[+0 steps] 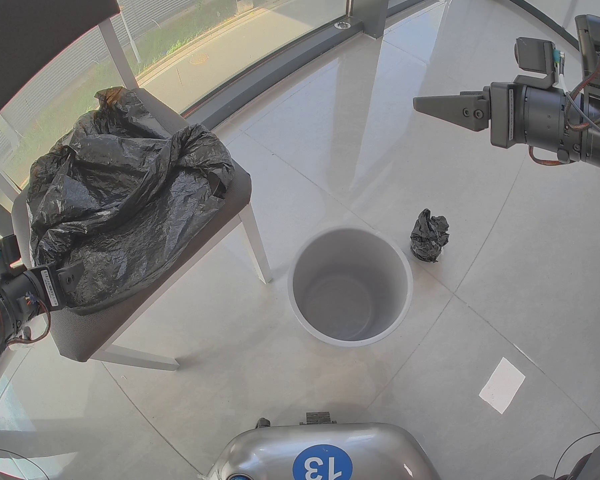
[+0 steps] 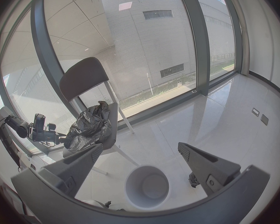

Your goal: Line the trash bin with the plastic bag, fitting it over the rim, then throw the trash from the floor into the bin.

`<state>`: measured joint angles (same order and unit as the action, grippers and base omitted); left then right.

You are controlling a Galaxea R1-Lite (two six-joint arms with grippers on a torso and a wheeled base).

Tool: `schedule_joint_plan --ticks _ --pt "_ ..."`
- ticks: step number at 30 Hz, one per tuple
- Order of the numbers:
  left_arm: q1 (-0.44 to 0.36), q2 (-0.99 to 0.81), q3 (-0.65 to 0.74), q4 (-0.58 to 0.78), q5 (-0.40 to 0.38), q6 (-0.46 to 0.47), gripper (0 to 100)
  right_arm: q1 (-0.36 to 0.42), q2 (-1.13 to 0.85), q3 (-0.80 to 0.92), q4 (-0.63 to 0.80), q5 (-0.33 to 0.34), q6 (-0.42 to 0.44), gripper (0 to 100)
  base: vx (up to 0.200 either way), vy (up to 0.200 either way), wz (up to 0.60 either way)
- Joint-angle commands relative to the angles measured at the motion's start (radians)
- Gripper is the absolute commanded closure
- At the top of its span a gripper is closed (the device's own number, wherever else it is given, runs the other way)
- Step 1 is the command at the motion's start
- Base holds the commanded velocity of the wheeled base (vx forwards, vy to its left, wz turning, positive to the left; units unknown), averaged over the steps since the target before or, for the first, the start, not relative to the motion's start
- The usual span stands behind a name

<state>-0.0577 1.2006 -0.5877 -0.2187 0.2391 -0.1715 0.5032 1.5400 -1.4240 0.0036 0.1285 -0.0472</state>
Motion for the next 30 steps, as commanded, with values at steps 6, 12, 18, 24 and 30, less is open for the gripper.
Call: schedule_joint_plan --ticks 6,12,18,24,30 --pt "0.025 0.091 -0.043 -0.037 -0.001 -0.014 0 -0.003 -0.004 0.004 -0.007 0.0 0.0 0 0.0 0.0 0.0" --pt "0.044 0.12 -0.063 -0.041 -0.001 -0.014 0 -0.003 -0.004 0.007 -0.007 0.0 0.001 0 0.0 0.0 0.0" --pt "0.044 0.116 -0.049 -0.041 -0.001 -0.014 0 -0.003 -0.003 0.011 -0.008 0.0 0.0 0 0.0 0.0 0.0" --pt "0.044 0.103 -0.029 -0.042 -0.001 -0.013 100 -0.005 -0.001 0.011 -0.008 -0.001 0.0 0 0.0 0.0 0.0" --pt "0.042 0.099 -0.027 -0.039 -0.003 -0.011 100 -0.006 0.0 0.013 -0.008 -0.004 0.003 0 0.0 0.0 0.0"
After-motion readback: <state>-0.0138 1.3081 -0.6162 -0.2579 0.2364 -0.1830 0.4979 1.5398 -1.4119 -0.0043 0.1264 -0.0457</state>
